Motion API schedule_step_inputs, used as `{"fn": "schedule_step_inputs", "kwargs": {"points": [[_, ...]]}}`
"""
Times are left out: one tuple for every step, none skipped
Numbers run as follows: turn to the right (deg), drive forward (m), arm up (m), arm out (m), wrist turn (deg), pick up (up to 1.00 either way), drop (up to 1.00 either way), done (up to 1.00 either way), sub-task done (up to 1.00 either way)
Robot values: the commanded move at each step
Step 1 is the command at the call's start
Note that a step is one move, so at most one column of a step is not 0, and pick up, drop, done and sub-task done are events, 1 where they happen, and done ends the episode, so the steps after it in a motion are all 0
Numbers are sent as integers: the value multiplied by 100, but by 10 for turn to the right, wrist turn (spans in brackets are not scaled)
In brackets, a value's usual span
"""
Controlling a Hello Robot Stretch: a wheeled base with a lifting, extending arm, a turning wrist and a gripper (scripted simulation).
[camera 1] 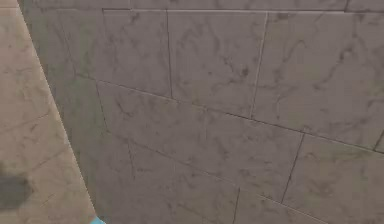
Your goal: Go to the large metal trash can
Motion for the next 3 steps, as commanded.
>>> {"fn": "schedule_step_inputs", "kwargs": {"points": [[450,0,0,0,0,0,0,0,0],[450,0,0,0,0,0,0,0,0],[240,0,0,0,0,0,0,0,0]]}}
